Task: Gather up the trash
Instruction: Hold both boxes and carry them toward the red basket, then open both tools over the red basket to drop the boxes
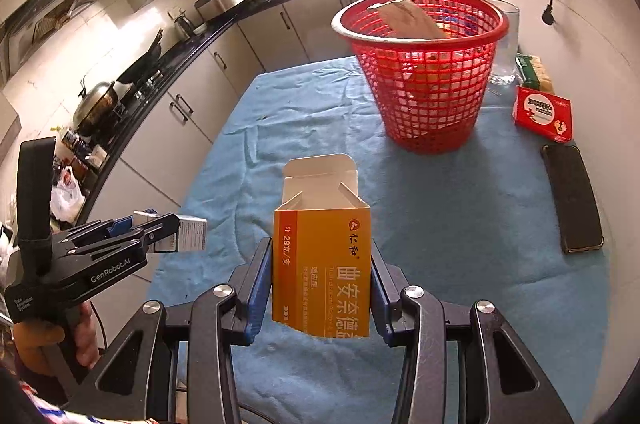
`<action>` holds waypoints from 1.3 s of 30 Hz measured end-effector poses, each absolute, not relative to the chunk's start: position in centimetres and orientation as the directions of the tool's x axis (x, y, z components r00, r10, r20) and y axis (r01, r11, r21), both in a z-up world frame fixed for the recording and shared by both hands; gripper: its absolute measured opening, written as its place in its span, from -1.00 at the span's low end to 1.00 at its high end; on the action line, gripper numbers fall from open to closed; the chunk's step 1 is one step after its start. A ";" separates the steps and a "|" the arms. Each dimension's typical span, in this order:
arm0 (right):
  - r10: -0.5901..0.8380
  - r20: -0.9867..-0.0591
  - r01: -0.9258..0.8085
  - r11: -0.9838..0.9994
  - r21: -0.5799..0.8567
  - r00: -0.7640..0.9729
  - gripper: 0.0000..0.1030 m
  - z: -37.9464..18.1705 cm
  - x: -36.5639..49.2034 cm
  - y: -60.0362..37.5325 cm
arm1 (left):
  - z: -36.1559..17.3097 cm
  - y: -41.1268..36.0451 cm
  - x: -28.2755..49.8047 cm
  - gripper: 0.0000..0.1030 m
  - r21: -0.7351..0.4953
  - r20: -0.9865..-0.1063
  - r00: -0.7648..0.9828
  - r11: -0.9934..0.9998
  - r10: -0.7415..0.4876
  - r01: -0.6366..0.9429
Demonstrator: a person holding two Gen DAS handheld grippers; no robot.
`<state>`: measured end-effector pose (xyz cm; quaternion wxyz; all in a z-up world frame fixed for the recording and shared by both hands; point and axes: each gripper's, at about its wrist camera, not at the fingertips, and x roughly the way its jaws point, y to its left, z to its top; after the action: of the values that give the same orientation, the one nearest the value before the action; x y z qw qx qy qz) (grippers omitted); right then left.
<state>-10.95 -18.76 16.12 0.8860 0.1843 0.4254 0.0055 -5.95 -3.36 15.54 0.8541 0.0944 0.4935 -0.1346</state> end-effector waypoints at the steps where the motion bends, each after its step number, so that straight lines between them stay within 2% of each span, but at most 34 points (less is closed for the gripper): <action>1: 0.166 -0.751 0.151 0.930 0.334 0.640 -0.10 16.1 -10.9 -19.2 | 15.5 -3.7 -5.8 -0.35 0.020 -0.871 0.469 0.944 -0.145 0.328; 16: 0.154 -0.730 0.207 0.902 0.379 0.666 -0.10 16.3 -10.1 -24.8 | 18.8 -7.5 -2.9 -0.36 -0.073 -0.846 0.465 0.921 -0.260 0.383; 29: 0.088 -0.609 0.197 0.901 0.386 0.788 -0.10 23.2 -4.5 -33.2 | 26.9 -17.7 4.7 -0.36 -0.210 -0.725 0.491 0.834 -0.483 0.511; 39: 0.133 -0.592 0.189 0.873 0.450 0.795 -0.09 22.4 1.2 -38.1 | 25.4 -23.8 10.9 -0.35 -0.311 -0.722 0.416 0.797 -0.553 0.518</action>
<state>1.21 -38.06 22.38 0.9133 0.2518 0.3198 -0.0153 10.93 -23.76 25.42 0.8411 -0.0196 0.4368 -0.3183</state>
